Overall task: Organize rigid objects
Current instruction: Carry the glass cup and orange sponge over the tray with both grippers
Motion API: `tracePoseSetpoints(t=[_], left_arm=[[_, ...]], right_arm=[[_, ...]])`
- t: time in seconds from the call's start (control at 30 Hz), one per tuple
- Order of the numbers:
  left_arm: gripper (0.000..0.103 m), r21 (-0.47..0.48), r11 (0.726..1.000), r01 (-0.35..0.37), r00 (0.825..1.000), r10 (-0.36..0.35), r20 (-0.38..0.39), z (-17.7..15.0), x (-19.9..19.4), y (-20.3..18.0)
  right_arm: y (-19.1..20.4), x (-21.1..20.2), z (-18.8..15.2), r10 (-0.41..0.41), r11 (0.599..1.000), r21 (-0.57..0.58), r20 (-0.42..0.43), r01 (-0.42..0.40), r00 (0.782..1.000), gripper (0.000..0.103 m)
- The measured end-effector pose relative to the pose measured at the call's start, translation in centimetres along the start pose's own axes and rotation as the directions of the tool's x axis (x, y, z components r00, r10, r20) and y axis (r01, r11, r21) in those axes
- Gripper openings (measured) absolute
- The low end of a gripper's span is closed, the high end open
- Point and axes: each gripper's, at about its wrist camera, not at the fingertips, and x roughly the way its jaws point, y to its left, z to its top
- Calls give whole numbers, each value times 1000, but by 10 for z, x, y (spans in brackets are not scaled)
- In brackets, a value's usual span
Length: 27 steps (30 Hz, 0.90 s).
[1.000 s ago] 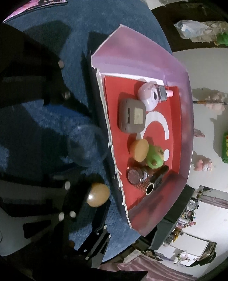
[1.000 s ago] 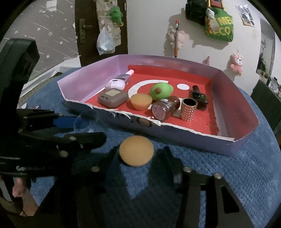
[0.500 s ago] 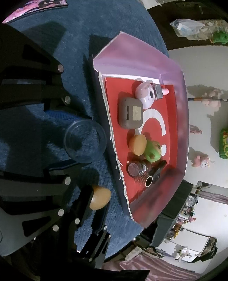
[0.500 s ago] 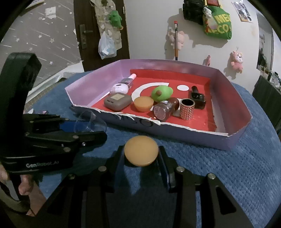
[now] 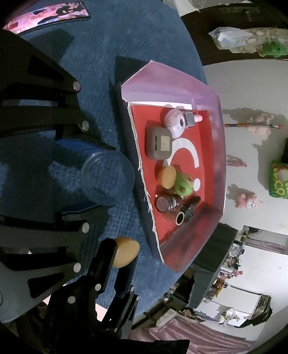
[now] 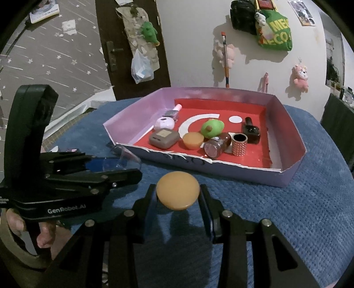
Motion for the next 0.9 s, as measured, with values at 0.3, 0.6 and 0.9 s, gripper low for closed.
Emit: tracePoseSetpoints(t=[0.3,0.6,0.9], left_arm=[[37,-3,1000,-4,1000,4,30,2,-14,0],[37,-8,1000,-9,998,10,58,14,-21,3],[37,-30,999,-18,999,20,42,36,-8,12]], right_arm=[[4,-7,3,16,1000,0,17,-16,1000,40],[2,-14,17,24,1000,-4,45,-24,999,40],[-6,-7,36,0,1000,-18,50,1,999,40]])
